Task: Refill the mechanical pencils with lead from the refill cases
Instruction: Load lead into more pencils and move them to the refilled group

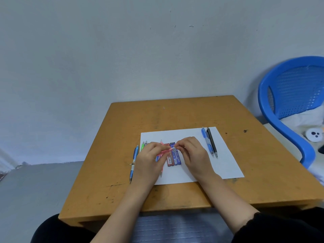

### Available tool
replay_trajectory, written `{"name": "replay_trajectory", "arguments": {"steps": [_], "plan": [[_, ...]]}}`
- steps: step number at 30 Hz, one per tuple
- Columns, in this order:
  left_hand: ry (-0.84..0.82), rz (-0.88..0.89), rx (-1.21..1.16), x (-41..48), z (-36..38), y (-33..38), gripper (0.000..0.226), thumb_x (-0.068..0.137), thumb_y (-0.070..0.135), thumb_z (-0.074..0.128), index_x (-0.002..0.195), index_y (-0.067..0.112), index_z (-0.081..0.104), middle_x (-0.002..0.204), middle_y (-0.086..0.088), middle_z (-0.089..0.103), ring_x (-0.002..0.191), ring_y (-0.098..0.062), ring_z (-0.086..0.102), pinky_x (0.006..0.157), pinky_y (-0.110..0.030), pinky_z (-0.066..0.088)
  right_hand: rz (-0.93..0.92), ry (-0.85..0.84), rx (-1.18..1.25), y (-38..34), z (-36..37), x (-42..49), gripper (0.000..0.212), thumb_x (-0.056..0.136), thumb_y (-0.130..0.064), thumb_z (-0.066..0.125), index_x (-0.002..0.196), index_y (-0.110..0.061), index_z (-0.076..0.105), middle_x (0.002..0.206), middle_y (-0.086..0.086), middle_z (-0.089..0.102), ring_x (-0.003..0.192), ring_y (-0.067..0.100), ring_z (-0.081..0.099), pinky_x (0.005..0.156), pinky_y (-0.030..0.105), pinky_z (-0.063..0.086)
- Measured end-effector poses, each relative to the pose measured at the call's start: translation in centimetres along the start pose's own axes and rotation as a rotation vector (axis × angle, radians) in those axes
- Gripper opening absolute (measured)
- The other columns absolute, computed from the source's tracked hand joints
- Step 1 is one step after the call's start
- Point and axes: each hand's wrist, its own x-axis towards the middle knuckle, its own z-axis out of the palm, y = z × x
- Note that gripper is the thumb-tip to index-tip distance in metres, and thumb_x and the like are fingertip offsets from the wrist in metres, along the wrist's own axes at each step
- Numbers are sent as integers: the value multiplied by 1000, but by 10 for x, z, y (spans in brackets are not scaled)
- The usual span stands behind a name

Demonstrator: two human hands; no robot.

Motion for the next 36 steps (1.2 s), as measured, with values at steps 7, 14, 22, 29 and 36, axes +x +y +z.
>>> {"name": "replay_trajectory", "arguments": {"steps": [7,14,22,29,36], "plan": [[18,98,61,0,-1,1,13,76,13,71,87,7,75,84,-5,69,81,-18,66,69,-24,53,-34,-10,4,-1,0,-1,24,92,-19,49,89,-4,68,85,6,64,83,9,54,72,17,46],[4,139,-3,1,-2,0,12,76,11,74,87,8,76,83,-3,69,83,-10,62,72,-19,50,228,-91,296,-1,-7,2,8,85,-9,66,83,-16,68,81,-5,63,79,5,57,63,15,45],[-102,193,12,-1,-12,-11,17,84,22,67,88,9,76,87,-2,69,86,-9,62,75,-17,50,335,-205,366,-3,-11,4,29,83,-9,70,80,-37,61,83,-14,64,81,8,60,63,22,47],[36,155,119,2,-22,-19,30,90,27,62,107,5,71,101,-6,71,93,-8,61,83,-10,46,265,-297,302,-7,-8,2,22,83,-9,71,86,-29,65,85,-8,65,80,5,57,61,15,43],[73,132,155,18,-36,-48,42,92,39,55,115,6,67,104,-8,67,94,-9,58,71,-15,49,317,-335,199,-9,-3,26,12,88,-11,64,93,-21,69,88,-15,62,90,-5,56,67,8,45]]}}
